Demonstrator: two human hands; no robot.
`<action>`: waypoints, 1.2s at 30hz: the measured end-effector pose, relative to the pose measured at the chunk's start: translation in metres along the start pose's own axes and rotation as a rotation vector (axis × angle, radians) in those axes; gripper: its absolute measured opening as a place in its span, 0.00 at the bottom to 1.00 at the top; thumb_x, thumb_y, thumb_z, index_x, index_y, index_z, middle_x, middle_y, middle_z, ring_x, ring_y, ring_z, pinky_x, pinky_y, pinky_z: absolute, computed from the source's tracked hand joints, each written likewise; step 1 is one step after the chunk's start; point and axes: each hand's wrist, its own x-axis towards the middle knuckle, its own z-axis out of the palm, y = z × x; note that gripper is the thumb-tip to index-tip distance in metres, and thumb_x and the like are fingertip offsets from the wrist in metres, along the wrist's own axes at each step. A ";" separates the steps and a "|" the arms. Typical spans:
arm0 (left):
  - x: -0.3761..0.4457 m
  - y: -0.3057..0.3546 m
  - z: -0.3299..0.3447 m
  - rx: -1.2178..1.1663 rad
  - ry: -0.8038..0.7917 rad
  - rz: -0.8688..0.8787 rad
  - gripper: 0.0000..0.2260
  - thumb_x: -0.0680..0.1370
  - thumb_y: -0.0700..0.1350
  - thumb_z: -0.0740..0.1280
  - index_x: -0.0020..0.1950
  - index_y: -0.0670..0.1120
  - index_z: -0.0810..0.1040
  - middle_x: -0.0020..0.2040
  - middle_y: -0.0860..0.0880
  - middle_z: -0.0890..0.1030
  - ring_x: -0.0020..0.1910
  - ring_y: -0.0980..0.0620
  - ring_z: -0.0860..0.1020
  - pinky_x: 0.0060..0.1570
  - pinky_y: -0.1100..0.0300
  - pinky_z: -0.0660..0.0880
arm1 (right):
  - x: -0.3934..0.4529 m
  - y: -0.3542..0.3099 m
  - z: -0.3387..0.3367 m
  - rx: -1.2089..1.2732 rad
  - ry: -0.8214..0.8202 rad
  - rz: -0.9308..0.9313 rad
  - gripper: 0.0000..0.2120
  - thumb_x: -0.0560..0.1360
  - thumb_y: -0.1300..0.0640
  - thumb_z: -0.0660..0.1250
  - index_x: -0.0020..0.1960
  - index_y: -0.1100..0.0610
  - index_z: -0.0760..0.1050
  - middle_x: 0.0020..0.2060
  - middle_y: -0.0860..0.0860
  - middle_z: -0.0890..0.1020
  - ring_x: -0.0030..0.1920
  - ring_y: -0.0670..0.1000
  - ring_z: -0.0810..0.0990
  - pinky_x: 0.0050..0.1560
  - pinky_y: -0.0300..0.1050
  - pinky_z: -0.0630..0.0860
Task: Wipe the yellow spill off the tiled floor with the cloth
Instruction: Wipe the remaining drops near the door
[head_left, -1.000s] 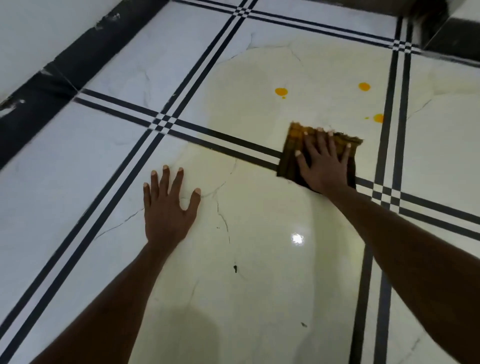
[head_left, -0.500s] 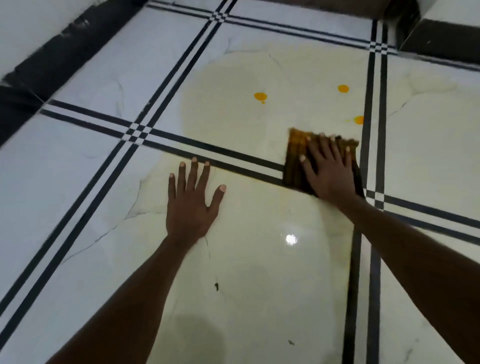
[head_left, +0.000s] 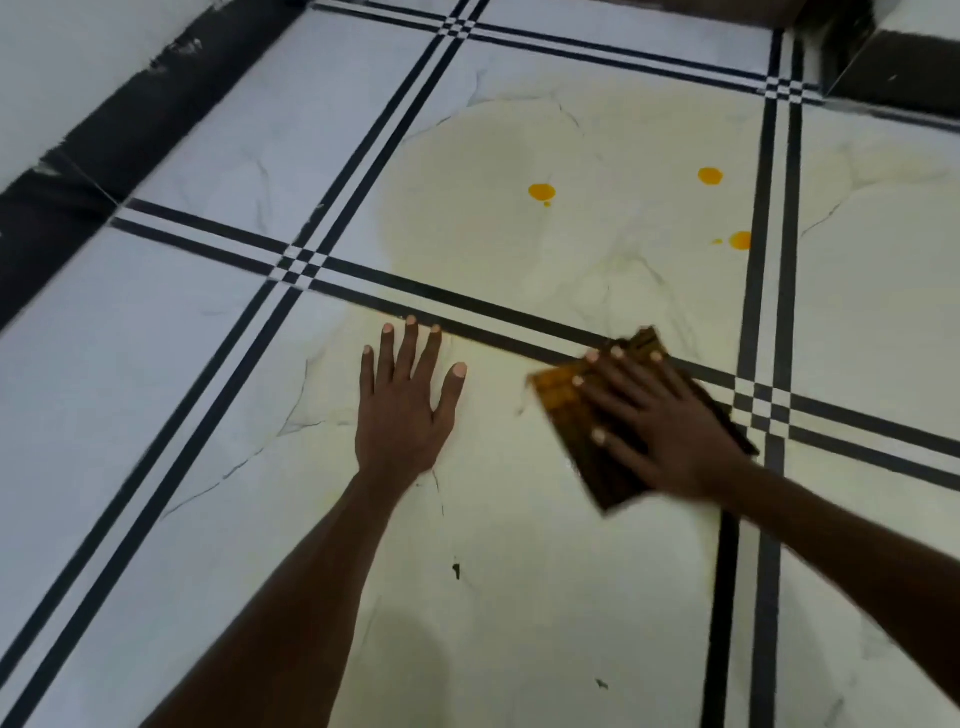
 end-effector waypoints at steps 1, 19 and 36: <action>0.001 0.000 0.000 -0.003 0.008 -0.003 0.32 0.84 0.66 0.42 0.85 0.53 0.56 0.86 0.50 0.52 0.85 0.48 0.46 0.83 0.44 0.45 | 0.016 0.017 -0.002 0.016 0.047 0.103 0.30 0.85 0.36 0.45 0.85 0.42 0.47 0.86 0.49 0.50 0.86 0.53 0.45 0.82 0.69 0.48; 0.066 0.092 -0.025 -0.123 -0.121 0.062 0.27 0.85 0.57 0.55 0.83 0.49 0.63 0.83 0.44 0.62 0.84 0.41 0.53 0.82 0.40 0.53 | -0.027 0.108 -0.018 0.184 0.092 0.609 0.33 0.83 0.34 0.42 0.85 0.45 0.48 0.86 0.49 0.49 0.85 0.54 0.43 0.83 0.65 0.44; 0.145 0.070 0.042 0.125 -0.011 0.052 0.29 0.86 0.58 0.45 0.85 0.48 0.53 0.86 0.46 0.53 0.85 0.42 0.49 0.82 0.41 0.50 | 0.087 0.198 -0.031 0.033 0.092 0.259 0.31 0.85 0.37 0.46 0.84 0.47 0.56 0.85 0.50 0.55 0.85 0.54 0.49 0.83 0.64 0.48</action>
